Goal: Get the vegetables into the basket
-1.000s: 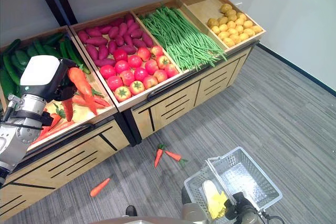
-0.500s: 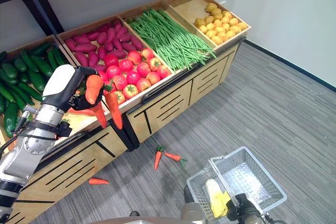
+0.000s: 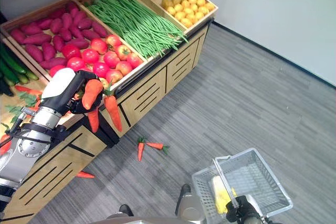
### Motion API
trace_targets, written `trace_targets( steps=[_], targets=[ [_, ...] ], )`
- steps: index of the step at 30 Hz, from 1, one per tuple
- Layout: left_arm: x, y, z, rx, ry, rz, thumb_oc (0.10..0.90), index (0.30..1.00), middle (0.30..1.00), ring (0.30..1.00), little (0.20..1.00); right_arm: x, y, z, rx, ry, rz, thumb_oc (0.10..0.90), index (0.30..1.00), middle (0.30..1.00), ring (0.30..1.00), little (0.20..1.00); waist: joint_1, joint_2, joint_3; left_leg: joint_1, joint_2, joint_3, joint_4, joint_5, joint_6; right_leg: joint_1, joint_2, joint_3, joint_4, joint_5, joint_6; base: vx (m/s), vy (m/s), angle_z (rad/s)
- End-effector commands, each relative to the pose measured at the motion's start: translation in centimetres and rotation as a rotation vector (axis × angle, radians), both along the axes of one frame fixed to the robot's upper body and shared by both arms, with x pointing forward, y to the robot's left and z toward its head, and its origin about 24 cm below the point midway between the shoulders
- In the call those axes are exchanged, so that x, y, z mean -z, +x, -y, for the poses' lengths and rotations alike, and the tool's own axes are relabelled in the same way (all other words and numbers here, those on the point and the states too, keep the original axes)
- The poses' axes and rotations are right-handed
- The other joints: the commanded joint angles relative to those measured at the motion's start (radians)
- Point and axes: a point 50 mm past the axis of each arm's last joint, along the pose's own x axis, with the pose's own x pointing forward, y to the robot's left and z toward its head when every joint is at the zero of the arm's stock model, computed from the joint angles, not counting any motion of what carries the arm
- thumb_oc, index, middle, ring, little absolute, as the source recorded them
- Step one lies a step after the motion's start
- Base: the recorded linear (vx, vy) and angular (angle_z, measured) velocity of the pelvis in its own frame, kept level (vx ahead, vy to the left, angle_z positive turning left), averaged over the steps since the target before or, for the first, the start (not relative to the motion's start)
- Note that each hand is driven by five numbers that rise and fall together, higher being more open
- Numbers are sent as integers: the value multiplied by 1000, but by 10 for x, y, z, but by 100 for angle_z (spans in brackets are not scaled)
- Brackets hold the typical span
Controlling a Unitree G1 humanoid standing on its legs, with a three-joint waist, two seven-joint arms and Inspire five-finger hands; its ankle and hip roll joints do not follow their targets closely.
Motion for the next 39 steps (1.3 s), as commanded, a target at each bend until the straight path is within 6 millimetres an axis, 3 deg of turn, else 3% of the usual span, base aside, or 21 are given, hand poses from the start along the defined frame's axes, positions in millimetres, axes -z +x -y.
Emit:
trace_targets(
  steps=[1, 3, 10, 14, 16, 17, 20, 21, 22, 24, 27, 30, 35, 36, 39],
  targets=[
    [-63, -4, 10, 90, -62, 307, 400, 300, 300, 300, 300, -1, -2, 4, -28, -32, -1, 400, 300, 300, 300, 300, -10, -35, -72, -50, -41, -64, 33, -49, -9, 88, -46, -19, -72, 18, 92, 76, -216, -31],
    [-59, -5, 18, 120, -120, 304, 400, 300, 300, 300, 300, -6, 1, 11, -19, -54, 24, 400, 300, 300, 300, 300, -32, -11, -72, -43, -8, -60, 33, -23, -39, 115, -9, -21, -120, 0, 74, 88, -292, -23],
    [-57, -2, 28, 152, -199, 317, 400, 300, 300, 300, 300, -14, 3, 24, -2, -91, 58, 400, 300, 300, 300, 300, -56, 28, -62, -43, 31, -63, 54, 2, -71, 127, 28, -10, -120, -28, 45, 17, -149, -14],
    [-58, 2, 36, 177, -239, 333, 400, 300, 300, 300, 300, -18, 2, 31, 31, -111, 72, 400, 300, 300, 300, 300, -66, 43, -45, -81, 68, -81, 132, 15, -102, 145, 49, -15, -129, -52, 19, -26, -181, -1],
    [-59, 5, 41, 202, -240, 334, 400, 300, 300, 300, 300, -19, 0, 35, 37, -121, 60, 400, 300, 300, 300, 300, -55, 43, -28, -108, 67, -153, 193, 28, -114, 154, 61, 1, -130, -61, 7, -10, -85, 6],
    [-60, 5, 44, 211, -249, 341, 400, 300, 300, 300, 300, -20, 2, 38, 41, -130, 63, 400, 300, 300, 300, 300, -45, 43, -22, -133, 49, -220, 198, 46, -115, 153, 60, 11, -133, -58, 5, -4, -6, -10],
    [-58, 4, 47, 204, -256, 354, 400, 300, 300, 300, 300, -21, 3, 42, 61, -146, 47, 400, 300, 300, 300, 300, -8, 33, -14, -188, -12, -430, 125, 6, -86, 144, 49, 67, -138, -51, 14, 16, 29, -24],
    [-58, 4, 47, 204, -256, 354, 400, 300, 300, 300, 300, -21, 3, 42, 61, -146, 47, 400, 300, 300, 300, 300, -9, 33, -15, -189, -12, -430, 124, 7, -86, 143, 48, 67, -139, -50, 14, 47, 53, -56],
    [-57, 1, 43, 185, -248, 364, 400, 300, 300, 300, 300, -22, 8, 42, 46, -149, 53, 400, 300, 300, 300, 300, 7, 31, -12, -206, -20, -507, 96, 14, -79, 133, 53, 112, -143, -40, 21, 44, 66, -71],
    [-56, -2, 41, 181, -255, 370, 400, 300, 300, 300, 300, -23, 13, 41, 21, -150, 61, 400, 300, 300, 300, 300, 14, 32, -9, -217, -28, -549, 85, 16, -73, 124, 55, 149, -139, -33, 25, 49, 112, -83],
    [-55, -4, 42, 196, -267, 358, 400, 300, 300, 300, 300, -22, 13, 38, 5, -143, 60, 400, 300, 300, 300, 300, -2, 35, -15, -180, -35, -501, 63, 1, -56, 119, 39, 168, -137, -25, 38, 42, 234, -66],
    [-52, -4, 48, 247, -229, 312, 400, 300, 300, 300, 300, -19, 16, 30, 11, -122, 66, 400, 300, 300, 300, 300, -14, 4, -34, -112, -82, -412, 26, -40, -12, 91, -5, 239, -131, 16, 85, 31, 361, -86],
    [-52, -3, 49, 250, -219, 305, 400, 300, 300, 300, 300, -19, 25, 23, 23, -102, 109, 400, 300, 300, 300, 300, -14, -14, -31, -99, -108, -368, 27, -60, 9, 58, -29, 276, -126, 59, 119, -50, 177, -31],
    [-51, -2, 49, 245, -215, 305, 400, 300, 300, 300, 300, -20, 33, 19, 27, -92, 141, 400, 300, 300, 300, 300, -9, -20, -24, -96, -114, -336, 23, -59, 17, 33, -37, 276, -114, 85, 132, -123, 114, -58],
    [-49, -1, 45, 225, -208, 302, 400, 300, 300, 300, 300, -20, 38, 12, 18, -77, 167, 400, 300, 300, 300, 300, 14, -14, -13, -101, -98, -294, 15, -47, 23, 13, -56, 164, -31, 75, 126, -152, 69, -50]
  ],
)
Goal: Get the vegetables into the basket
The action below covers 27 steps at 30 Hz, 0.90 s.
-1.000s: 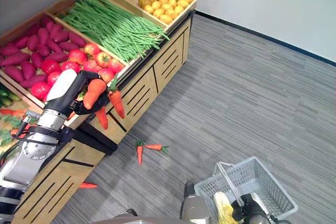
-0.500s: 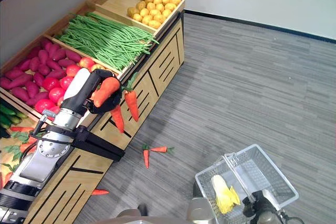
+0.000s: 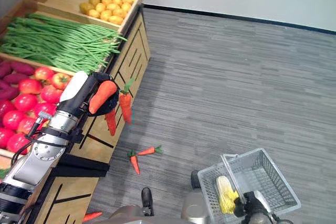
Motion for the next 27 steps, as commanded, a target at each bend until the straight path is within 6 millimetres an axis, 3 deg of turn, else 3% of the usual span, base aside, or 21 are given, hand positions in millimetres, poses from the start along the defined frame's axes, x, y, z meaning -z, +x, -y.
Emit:
trace_targets(
  steps=[1, 2, 5, 11, 14, 16, 17, 20, 24, 25, 26, 27],
  targets=[
    [-56, -3, 10, 78, -39, 281, 400, 300, 300, 300, 300, -15, 23, 12, -15, -67, 101, 400, 300, 300, 300, 300, 39, 8, -34, -21, 72, 21, 23, -37, -29, -5, -33, -173, 214, -96, 52, -148, 62, -57],
    [-56, -4, 7, 64, -39, 279, 400, 300, 300, 300, 300, -15, 23, 12, -19, -65, 101, 400, 300, 300, 300, 300, 48, 12, -40, -22, 79, 39, 19, -30, -27, 12, -45, -220, 242, -108, 43, -94, 38, -58],
    [-53, -7, 2, 44, -54, 271, 400, 300, 300, 300, 300, -16, 24, 12, -26, -69, 109, 400, 300, 300, 300, 300, 59, 8, -53, -19, 83, 58, 13, -26, -30, 30, -57, -247, 244, -114, 40, -41, -18, -25],
    [-44, -9, -5, 7, -97, 236, 400, 300, 300, 300, 300, -33, 48, 16, -65, -109, 217, 400, 300, 300, 300, 300, 75, -7, -86, -14, 102, 107, 13, -9, -56, 93, -36, -291, 80, -105, 44, 10, -120, -36],
    [-30, -6, 1, 23, -148, 185, 400, 300, 300, 300, 300, -69, 93, 18, -176, -174, 392, 400, 300, 300, 300, 300, 71, 0, -99, 1, 137, 137, 8, 14, -86, 148, 10, -281, -27, -105, 35, 13, -189, -45],
    [-30, -6, 1, 23, -149, 186, 400, 300, 300, 300, 300, -70, 94, 18, -176, -174, 392, 400, 300, 300, 300, 300, 73, 1, -100, -2, 138, 140, 5, 20, -86, 144, 12, -279, -29, -100, 33, -3, -96, -36],
    [-29, -4, 4, 34, -161, 185, 400, 300, 300, 300, 300, -86, 110, 17, -213, -199, 473, 400, 300, 300, 300, 300, 65, 8, -102, 2, 150, 145, 2, 32, -96, 146, 23, -272, -37, -106, 28, 2, -130, -35],
    [-28, -1, 10, 54, -190, 181, 400, 300, 300, 300, 300, -116, 132, 12, -303, -229, 598, 400, 300, 300, 300, 300, 53, 27, -106, 8, 176, 151, 1, 52, -116, 159, 45, -276, -39, -121, 15, 4, -162, -20],
    [-23, 2, 17, 67, -224, 159, 400, 300, 300, 300, 300, -136, 143, 4, -357, -220, 688, 400, 300, 300, 300, 300, 46, 45, -99, 14, 208, 141, 15, 76, -135, 172, 75, -281, -17, -154, -14, 16, -205, 1],
    [-21, 3, 19, 72, -230, 152, 400, 300, 300, 300, 300, -139, 146, 3, -360, -211, 707, 400, 300, 300, 300, 300, 45, 47, -93, 9, 219, 136, 46, 76, -143, 178, 84, -281, -14, -164, -24, 21, -235, 18],
    [-19, 5, 22, 79, -248, 146, 400, 300, 300, 300, 300, -153, 157, -7, -407, -196, 768, 400, 300, 300, 300, 300, 58, 40, -77, -10, 209, 63, 138, 36, -147, 187, 88, -264, -6, -179, -38, 3, -183, 9],
    [-20, 6, 23, 81, -255, 151, 400, 300, 300, 300, 300, -156, 159, -7, -411, -199, 779, 400, 300, 300, 300, 300, 60, 39, -74, -30, 203, 35, 153, 39, -149, 184, 87, -262, -5, -178, -40, 10, -123, -28]
  ],
)
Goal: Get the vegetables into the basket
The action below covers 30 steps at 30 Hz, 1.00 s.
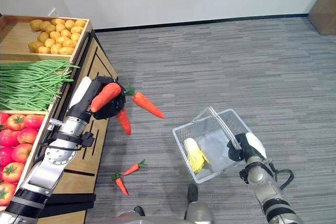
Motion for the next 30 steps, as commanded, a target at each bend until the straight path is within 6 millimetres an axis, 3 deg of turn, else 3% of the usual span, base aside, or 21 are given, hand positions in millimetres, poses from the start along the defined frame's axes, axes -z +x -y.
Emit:
trace_targets(
  steps=[1, 2, 3, 8, 12, 22, 28, 30],
  targets=[
    [-44, 9, 7, 58, -49, 220, 400, 300, 300, 300, 300, -69, 51, -8, -114, -37, 327, 400, 300, 300, 300, 300, 19, -78, -20, -112, -47, -180, 64, -12, -57, 89, -89, -28, 28, -99, 100, 32, -20, -48],
    [-42, 8, 10, 64, -65, 213, 400, 300, 300, 300, 300, -74, 56, -11, -132, -41, 342, 400, 300, 300, 300, 300, 32, -79, -23, -139, -61, -254, 11, -10, -47, 85, -92, -15, 33, -96, 103, 97, 6, -41],
    [-42, 7, 10, 68, -66, 215, 400, 300, 300, 300, 300, -83, 59, -13, -157, -52, 369, 400, 300, 300, 300, 300, 33, -78, -27, -151, -56, -277, -14, 6, -48, 81, -95, -7, 36, -92, 109, 121, 36, -14],
    [-40, 6, 25, 153, -66, 191, 400, 300, 300, 300, 300, -91, 66, -17, -168, -49, 402, 400, 300, 300, 300, 300, 24, -70, -51, -92, -66, -239, -80, -2, -31, 85, -101, 10, 33, -89, 118, 92, 103, -20],
    [-44, 7, 36, 221, -44, 193, 400, 300, 300, 300, 300, -98, 76, -23, -195, -66, 410, 400, 300, 300, 300, 300, 23, -87, -63, -66, -80, -200, -90, -26, -17, 76, -118, 43, 19, -61, 134, 41, 112, -51],
    [-48, 10, 53, 310, -35, 193, 400, 300, 300, 300, 300, -109, 95, -40, -235, -60, 445, 400, 300, 300, 300, 300, 29, -99, -75, -60, -96, -183, -90, -47, -8, 68, -137, 57, -7, -33, 151, 2, 49, -7],
    [-56, 12, 68, 368, -48, 221, 400, 300, 300, 300, 300, -119, 108, -60, -270, -22, 489, 400, 300, 300, 300, 300, 25, -99, -80, -57, -94, -187, -90, -47, -10, 72, -139, 53, -11, -32, 150, 5, 6, 2],
    [-61, 13, 76, 395, -69, 239, 400, 300, 300, 300, 300, -130, 118, -78, -295, 29, 549, 400, 300, 300, 300, 300, 27, -96, -81, -55, -90, -187, -90, -46, -13, 74, -138, 46, -11, -33, 150, 0, 0, 0]
  ],
)
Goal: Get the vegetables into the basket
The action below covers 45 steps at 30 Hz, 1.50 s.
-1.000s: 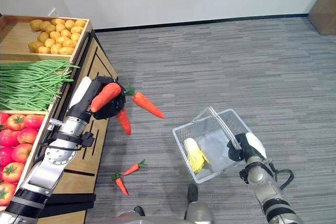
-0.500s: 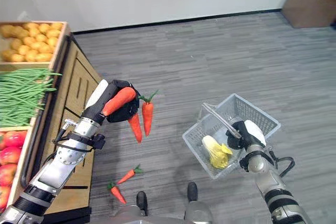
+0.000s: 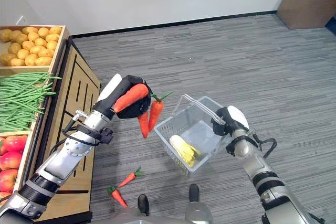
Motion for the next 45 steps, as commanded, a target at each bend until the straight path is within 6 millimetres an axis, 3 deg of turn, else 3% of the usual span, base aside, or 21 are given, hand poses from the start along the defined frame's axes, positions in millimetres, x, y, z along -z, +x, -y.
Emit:
trace_targets(
  steps=[1, 2, 9, 17, 30, 39, 44, 45],
  targets=[
    [-53, 1, 22, 132, -128, 233, 400, 300, 300, 300, 300, -85, 52, -34, -96, 80, 383, 400, 300, 300, 300, 300, 13, -54, -97, -18, 27, -5, 3, -24, -37, 47, -56, -44, 5, -59, 64, 0, 0, 0],
    [-54, 2, 29, 148, -153, 230, 400, 300, 300, 300, 300, -94, 58, -49, -114, 146, 428, 400, 300, 300, 300, 300, 13, -52, -96, -17, 29, -2, 3, -22, -38, 50, -56, -48, 5, -60, 64, 0, 0, 0],
    [-45, 11, 45, 148, -242, 170, 400, 300, 300, 300, 300, -115, 66, -79, -155, 279, 519, 400, 300, 300, 300, 300, 8, -49, -90, -17, 31, 2, 3, -21, -38, 49, -56, -48, 5, -57, 66, -1, 0, 0],
    [-18, 25, 58, 74, -258, 63, 400, 300, 300, 300, 300, -134, 66, -99, -192, 371, 599, 400, 300, 300, 300, 300, -1, -51, -91, -14, 32, 14, 3, -23, -36, 45, -57, -44, 5, -55, 67, 1, -1, -2],
    [22, 32, 54, -59, -214, -62, 400, 300, 300, 300, 300, -147, 52, -119, -274, 556, 655, 400, 300, 300, 300, 300, -13, -56, -101, -1, 37, 27, 3, -25, -37, 51, -52, -37, 5, -60, 64, 6, -1, -3],
    [52, 34, 41, -163, -75, -131, 400, 300, 300, 300, 300, -156, 27, -142, -461, 681, 655, 400, 300, 300, 300, 300, -24, -60, -103, 6, 43, 36, 3, -24, -40, 52, -47, -33, 5, -59, 62, -2, -3, -3],
    [73, 40, 33, -241, 127, -140, 400, 300, 300, 300, 300, -155, 13, -161, -600, 693, 611, 400, 300, 300, 300, 300, -33, -59, -106, 8, 46, 45, 3, -24, -43, 51, -47, -32, 5, -57, 62, -8, 2, -5],
    [77, 43, 29, -262, 209, -139, 425, 336, 336, 336, 336, -156, 10, -165, -632, 696, 604, 400, 300, 300, 300, 300, -37, -57, -107, 10, 46, 49, 3, -24, -44, 50, -48, -33, 5, -56, 62, 0, 0, 0]
  ],
)
